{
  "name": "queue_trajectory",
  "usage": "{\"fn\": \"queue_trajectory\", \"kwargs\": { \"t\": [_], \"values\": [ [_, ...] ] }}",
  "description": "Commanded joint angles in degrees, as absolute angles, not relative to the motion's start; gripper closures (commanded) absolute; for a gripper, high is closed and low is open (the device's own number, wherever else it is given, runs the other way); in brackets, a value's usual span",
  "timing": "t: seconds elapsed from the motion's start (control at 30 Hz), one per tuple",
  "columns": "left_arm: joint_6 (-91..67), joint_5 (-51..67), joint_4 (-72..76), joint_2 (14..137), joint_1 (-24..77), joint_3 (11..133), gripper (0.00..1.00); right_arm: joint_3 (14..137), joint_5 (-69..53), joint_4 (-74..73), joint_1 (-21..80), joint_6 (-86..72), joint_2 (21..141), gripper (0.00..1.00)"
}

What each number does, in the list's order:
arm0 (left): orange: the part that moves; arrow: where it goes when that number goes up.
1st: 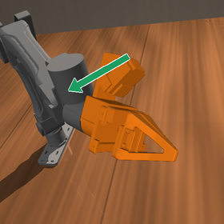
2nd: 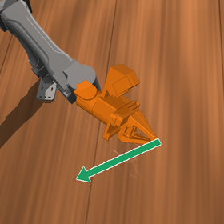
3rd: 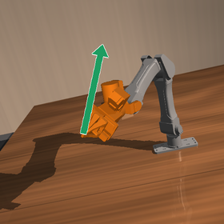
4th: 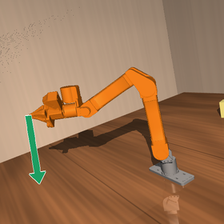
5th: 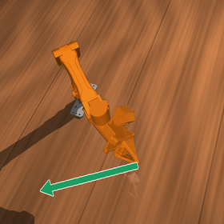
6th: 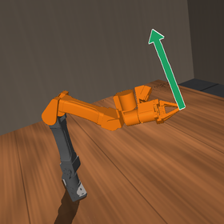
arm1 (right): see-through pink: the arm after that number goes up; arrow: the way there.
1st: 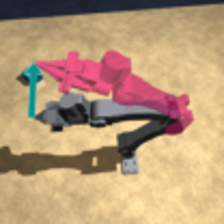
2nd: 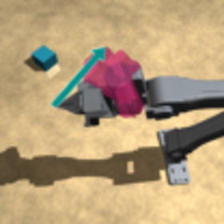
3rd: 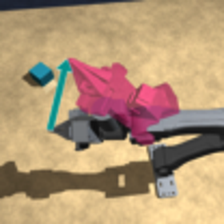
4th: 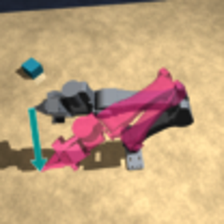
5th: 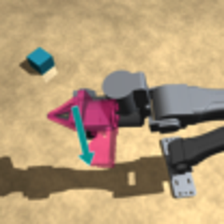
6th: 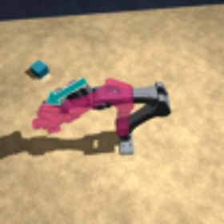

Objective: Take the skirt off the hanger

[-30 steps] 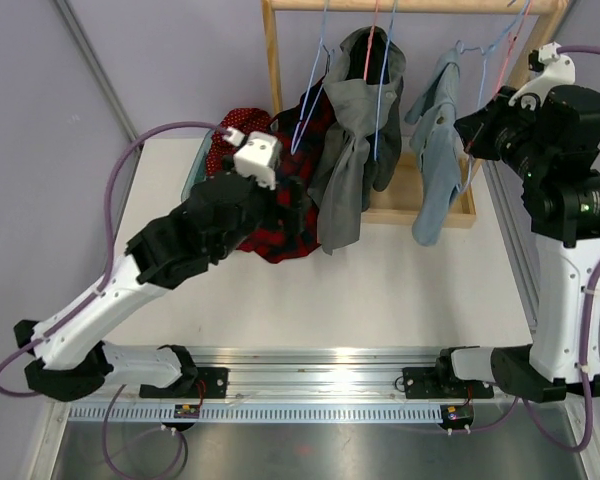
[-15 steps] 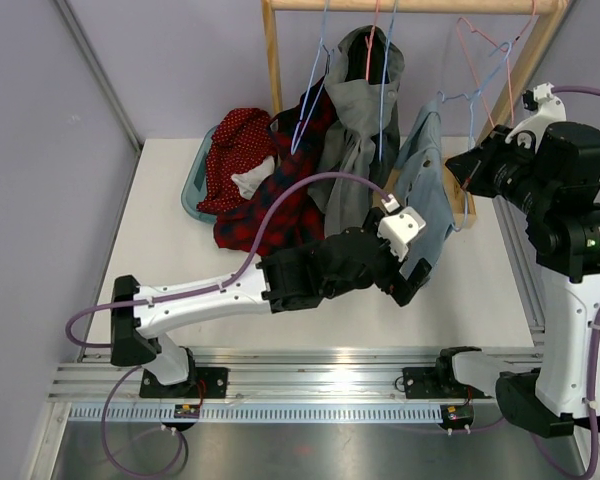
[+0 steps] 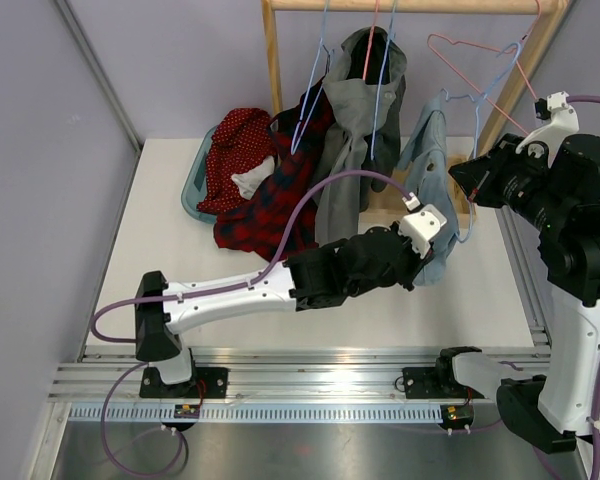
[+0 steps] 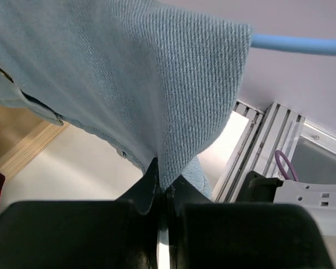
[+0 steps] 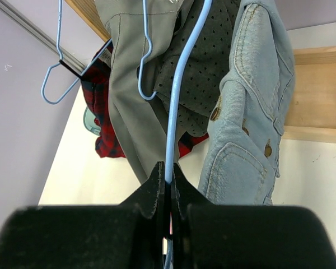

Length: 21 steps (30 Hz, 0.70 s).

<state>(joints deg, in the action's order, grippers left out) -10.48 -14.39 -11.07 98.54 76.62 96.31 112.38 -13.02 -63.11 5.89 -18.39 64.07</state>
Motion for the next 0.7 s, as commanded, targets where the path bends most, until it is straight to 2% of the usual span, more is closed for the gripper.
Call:
{"fn": "queue_trajectory", "kwargs": {
  "t": [0.0,0.17,0.37,0.47,0.67],
  "values": [
    [-10.81,-18.19,-8.35,95.55,78.13,95.99,1.0,115.49,-12.84,-57.13,6.06,-17.32,63.1,1.0],
    [-13.53,-23.37,-4.85,87.9,84.0,77.12,1.0,118.03,-10.29,-57.3,6.06,-16.44,65.21,1.0],
    [-26.61,-27.33,-1.33,84.81,92.1,54.28,1.0,126.73,-8.96,-58.54,6.06,-16.08,70.22,1.0],
    [-34.86,-29.0,-1.49,86.82,98.85,48.8,1.0,130.25,-8.61,-58.54,6.06,-16.26,72.59,1.0],
    [-40.25,-34.28,-10.88,91.4,106.16,51.15,1.0,132.45,-7.12,-57.57,6.06,-16.08,75.5,1.0]
  ]
}}
